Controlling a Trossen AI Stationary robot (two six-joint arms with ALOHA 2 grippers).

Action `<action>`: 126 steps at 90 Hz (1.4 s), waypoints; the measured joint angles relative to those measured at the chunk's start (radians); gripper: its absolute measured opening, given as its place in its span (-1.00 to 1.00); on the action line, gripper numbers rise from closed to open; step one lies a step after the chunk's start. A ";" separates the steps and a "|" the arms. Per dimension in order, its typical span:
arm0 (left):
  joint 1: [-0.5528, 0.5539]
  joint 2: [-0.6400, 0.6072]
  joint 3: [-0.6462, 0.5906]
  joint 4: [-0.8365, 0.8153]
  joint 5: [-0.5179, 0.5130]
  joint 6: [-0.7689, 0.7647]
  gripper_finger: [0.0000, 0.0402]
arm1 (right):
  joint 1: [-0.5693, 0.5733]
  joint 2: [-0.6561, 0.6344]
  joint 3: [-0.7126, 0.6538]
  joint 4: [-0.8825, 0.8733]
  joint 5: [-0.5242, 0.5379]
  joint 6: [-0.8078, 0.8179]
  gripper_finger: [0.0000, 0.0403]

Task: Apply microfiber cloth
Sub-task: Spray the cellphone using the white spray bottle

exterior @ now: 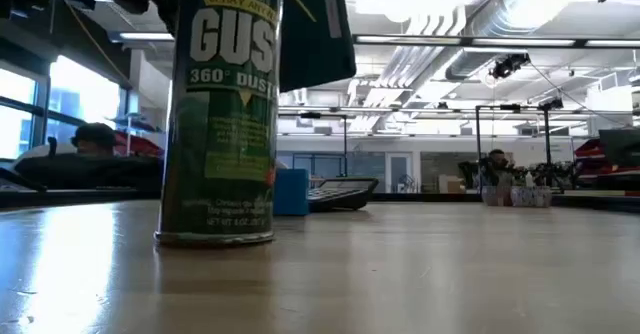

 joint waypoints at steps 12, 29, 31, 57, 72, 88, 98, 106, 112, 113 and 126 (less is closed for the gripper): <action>-0.001 0.000 0.000 0.000 0.005 0.004 -0.20 | 0.012 0.000 0.000 0.000 0.038 -0.006 -1.00; -0.009 0.002 0.000 0.006 0.007 0.018 -0.11 | 0.038 -0.007 0.000 -0.018 0.083 -0.020 -1.00; -0.010 0.002 0.000 0.006 0.007 0.019 -0.05 | 0.043 -0.011 0.000 -0.027 0.094 -0.023 -1.00; -0.027 0.004 -0.002 0.005 0.011 0.012 0.46 | 0.117 -0.052 0.000 -0.090 0.224 -0.019 -1.00; -0.029 0.004 -0.002 0.046 0.010 0.027 0.47 | 0.164 -0.052 0.000 -0.155 0.314 0.026 -1.00; 0.013 0.004 -0.002 0.047 0.024 0.027 0.47 | 0.234 -0.051 0.000 -0.167 0.356 0.029 -1.00; 0.039 0.004 -0.002 0.049 0.163 -0.017 0.47 | 0.265 -0.051 0.000 -0.203 0.351 0.034 -1.00; 0.050 0.004 -0.002 0.049 0.221 -0.036 0.47 | 0.273 -0.051 0.000 -0.236 0.351 0.034 -1.00; 0.053 0.004 -0.002 0.055 0.241 -0.036 0.47 | 0.273 -0.051 0.000 -0.268 0.352 0.039 -1.00; 0.053 0.004 -0.002 0.059 0.242 -0.036 0.47 | 0.272 -0.051 0.000 -0.272 0.352 0.040 -1.00; 0.053 0.003 -0.002 0.090 0.245 -0.035 0.47 | 0.264 -0.051 0.000 -0.278 0.352 0.036 -1.00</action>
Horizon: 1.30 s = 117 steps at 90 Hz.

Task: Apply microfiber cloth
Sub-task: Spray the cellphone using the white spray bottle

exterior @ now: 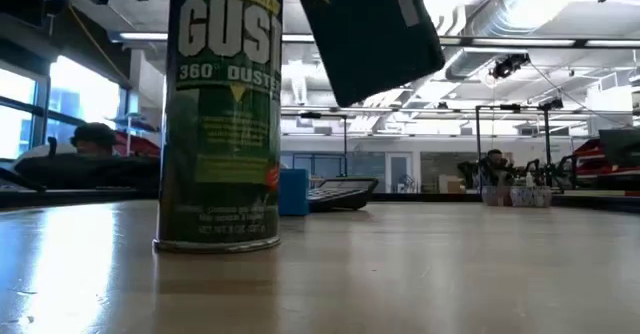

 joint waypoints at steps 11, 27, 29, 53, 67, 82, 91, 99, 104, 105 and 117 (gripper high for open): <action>0.000 0.000 0.000 -0.008 0.001 -0.001 0.43 | -0.020 0.000 0.000 0.013 0.000 -0.009 -1.00; 0.004 0.000 0.000 -0.045 0.001 -0.023 0.24 | -0.070 0.000 0.000 0.053 0.036 0.029 -1.00; 0.006 0.000 0.000 -0.047 0.001 -0.028 0.22 | -0.076 0.000 0.000 0.059 0.036 0.035 -1.00; 0.013 -0.001 0.001 -0.048 0.036 -0.005 0.00 | -0.092 0.015 0.000 0.075 0.018 0.050 -1.00; 0.013 -0.001 0.001 -0.050 0.036 -0.009 -0.09 | -0.093 0.023 0.000 0.081 0.018 0.050 -1.00; 0.013 -0.001 0.002 -0.054 0.036 -0.015 -0.10 | -0.093 0.024 0.000 0.093 0.018 0.046 -1.00; 0.013 -0.001 0.002 -0.051 0.028 -0.010 -0.11 | -0.092 0.024 0.000 0.091 0.018 0.042 -1.00; 0.013 -0.002 0.002 -0.051 0.021 0.000 -0.14 | -0.087 0.024 0.000 0.091 0.020 0.026 -1.00; 0.013 -0.007 0.000 -0.057 0.000 -0.001 -0.17 | -0.078 0.020 0.000 0.081 0.039 0.013 -1.00; 0.013 -0.009 0.000 -0.059 -0.002 -0.002 -0.17 | -0.076 0.018 0.000 0.077 0.045 0.010 -1.00; 0.006 -0.042 0.000 -0.115 -0.042 0.003 -0.18 | -0.030 -0.019 0.000 0.017 0.153 -0.011 -1.00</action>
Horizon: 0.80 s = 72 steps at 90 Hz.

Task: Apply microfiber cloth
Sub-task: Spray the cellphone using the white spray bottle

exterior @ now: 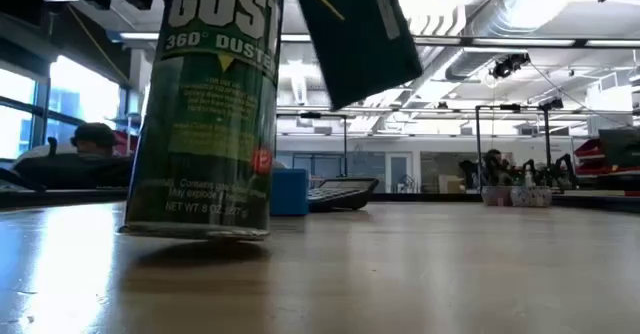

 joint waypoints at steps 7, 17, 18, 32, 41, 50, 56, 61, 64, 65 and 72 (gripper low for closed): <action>-0.006 -0.023 0.000 -0.041 -0.039 0.002 -0.17 | 0.025 -0.023 0.000 -0.029 0.031 -0.001 -1.00; -0.016 -0.060 0.000 -0.110 -0.122 0.009 -0.03 | 0.052 -0.032 0.000 -0.049 0.029 0.008 -1.00; -0.017 -0.064 0.000 -0.116 -0.131 0.011 -0.02 | 0.054 -0.032 0.000 -0.049 0.029 0.009 -1.00; -0.037 -0.100 -0.002 -0.142 -0.202 0.046 0.02 | 0.074 -0.034 0.000 -0.065 0.027 0.027 -1.00; -0.055 -0.114 -0.002 -0.140 -0.190 0.058 0.00 | 0.072 -0.034 0.000 -0.091 0.027 0.055 -1.00; -0.076 -0.122 -0.002 -0.123 -0.217 0.054 0.02 | 0.071 -0.034 0.000 -0.097 0.027 0.064 -1.00; -0.083 -0.124 -0.002 -0.109 -0.243 0.051 0.06 | 0.069 -0.034 0.000 -0.102 0.026 0.077 -1.00; -0.089 -0.124 -0.002 -0.112 -0.259 0.057 0.10 | 0.070 -0.034 0.000 -0.102 0.022 0.080 -1.00; -0.090 -0.124 -0.002 -0.118 -0.269 0.057 0.12 | 0.069 -0.034 0.000 -0.101 0.022 0.080 -1.00; -0.091 -0.123 -0.002 -0.119 -0.272 0.057 0.13 | 0.069 -0.034 0.000 -0.100 0.022 0.080 -1.00; -0.092 -0.123 -0.002 -0.114 -0.283 0.065 0.18 | 0.069 -0.034 0.000 -0.101 0.022 0.080 -1.00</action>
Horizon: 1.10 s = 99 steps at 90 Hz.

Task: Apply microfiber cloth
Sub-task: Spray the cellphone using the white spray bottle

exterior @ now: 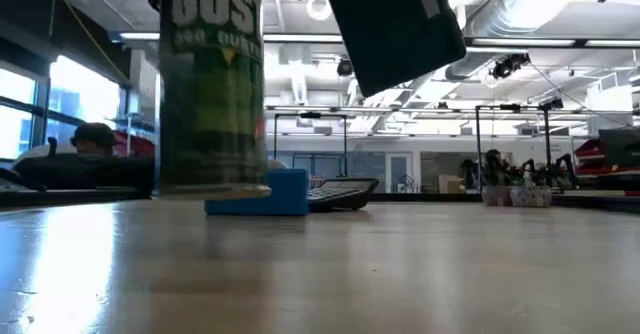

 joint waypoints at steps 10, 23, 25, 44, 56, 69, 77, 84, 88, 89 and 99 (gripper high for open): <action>0.000 0.001 0.001 -0.001 0.001 0.020 0.25 | 0.000 0.000 0.000 0.001 0.000 0.003 -1.00; 0.000 -0.001 0.002 0.000 -0.004 0.021 0.30 | 0.000 0.000 0.000 0.001 0.000 0.004 -1.00; 0.000 -0.001 0.002 -0.002 -0.005 0.021 0.30 | 0.000 0.000 0.000 0.001 0.000 0.007 -1.00; -0.001 -0.002 0.002 0.043 -0.009 0.042 0.30 | 0.000 0.000 0.000 0.008 0.001 0.008 -1.00; -0.013 -0.006 0.002 0.041 -0.013 0.056 0.30 | 0.001 0.000 0.000 0.008 0.001 0.007 -1.00; -0.050 -0.009 0.002 0.036 -0.056 0.091 0.30 | 0.002 0.000 0.000 0.006 0.001 0.001 -1.00; -0.083 -0.033 0.002 0.022 -0.112 0.118 0.30 | 0.002 0.000 0.000 0.005 0.001 0.000 -1.00; -0.114 -0.074 0.002 -0.029 -0.214 0.119 0.30 | 0.003 0.000 0.000 0.001 0.001 -0.005 -1.00; -0.128 -0.097 0.002 -0.079 -0.286 0.099 0.30 | 0.007 -0.005 0.000 -0.006 0.000 -0.017 -1.00; -0.130 -0.102 0.002 -0.092 -0.302 0.091 0.30 | 0.008 -0.007 0.000 -0.009 0.000 -0.019 -1.00; -0.125 -0.122 0.002 -0.220 -0.372 -0.054 0.30 | 0.021 -0.037 0.000 -0.032 0.010 -0.023 -1.00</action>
